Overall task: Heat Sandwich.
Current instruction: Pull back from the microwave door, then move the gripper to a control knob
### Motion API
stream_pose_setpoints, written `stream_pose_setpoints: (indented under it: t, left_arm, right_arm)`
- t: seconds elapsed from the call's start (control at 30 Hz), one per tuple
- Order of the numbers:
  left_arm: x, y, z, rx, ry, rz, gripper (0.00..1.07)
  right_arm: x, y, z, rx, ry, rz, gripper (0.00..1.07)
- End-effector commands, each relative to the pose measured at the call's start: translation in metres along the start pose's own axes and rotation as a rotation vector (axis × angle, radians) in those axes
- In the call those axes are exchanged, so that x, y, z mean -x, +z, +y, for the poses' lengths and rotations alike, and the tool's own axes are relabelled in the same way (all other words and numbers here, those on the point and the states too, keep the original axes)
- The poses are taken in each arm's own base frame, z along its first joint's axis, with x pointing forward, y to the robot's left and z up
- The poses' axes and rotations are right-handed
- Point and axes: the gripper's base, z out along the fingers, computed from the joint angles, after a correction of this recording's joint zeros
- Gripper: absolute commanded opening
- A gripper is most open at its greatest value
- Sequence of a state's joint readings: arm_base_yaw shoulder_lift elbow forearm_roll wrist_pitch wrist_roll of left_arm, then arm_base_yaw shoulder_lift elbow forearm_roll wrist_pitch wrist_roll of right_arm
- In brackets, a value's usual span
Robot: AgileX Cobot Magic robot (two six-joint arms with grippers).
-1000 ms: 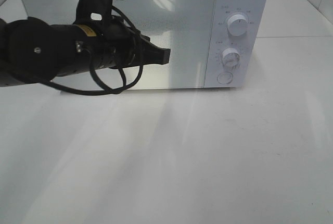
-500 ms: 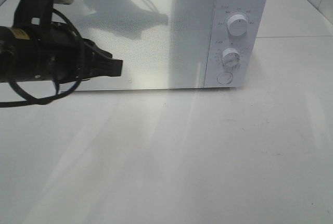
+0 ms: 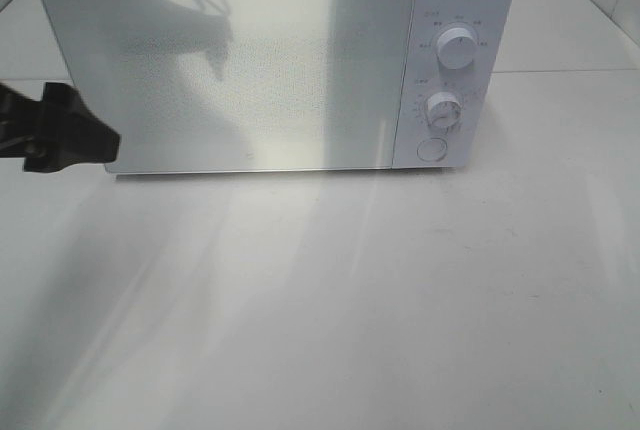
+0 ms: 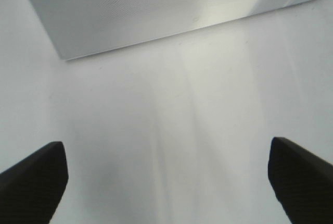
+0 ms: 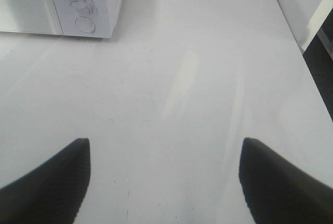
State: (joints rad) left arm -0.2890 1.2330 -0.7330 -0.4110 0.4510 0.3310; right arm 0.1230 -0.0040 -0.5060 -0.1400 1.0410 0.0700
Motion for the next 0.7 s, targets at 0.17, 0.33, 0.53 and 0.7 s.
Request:
stream_pose_setpoints:
  t: [0.17, 0.33, 0.53, 0.7]
  left_arm:
    - [-0.010, -0.031, 0.025, 0.105, -0.047, 0.061, 1.02]
    - [-0.026, -0.051, 0.044, 0.207, -0.190, 0.168, 1.02]
    - [-0.042, -0.074, 0.048, 0.278, -0.271, 0.271, 1.02]
    - [-0.055, -0.100, 0.039, 0.297, -0.242, 0.301, 1.02]
  right_arm:
    - [-0.002, -0.003, 0.000, -0.005, -0.006, -0.030, 0.76]
    - [-0.002, -0.003, 0.000, -0.005, -0.006, -0.030, 0.76]
    - [-0.002, -0.003, 0.000, -0.005, -0.006, -0.030, 0.76]
    - [-0.002, -0.003, 0.000, -0.005, -0.006, -0.030, 0.76]
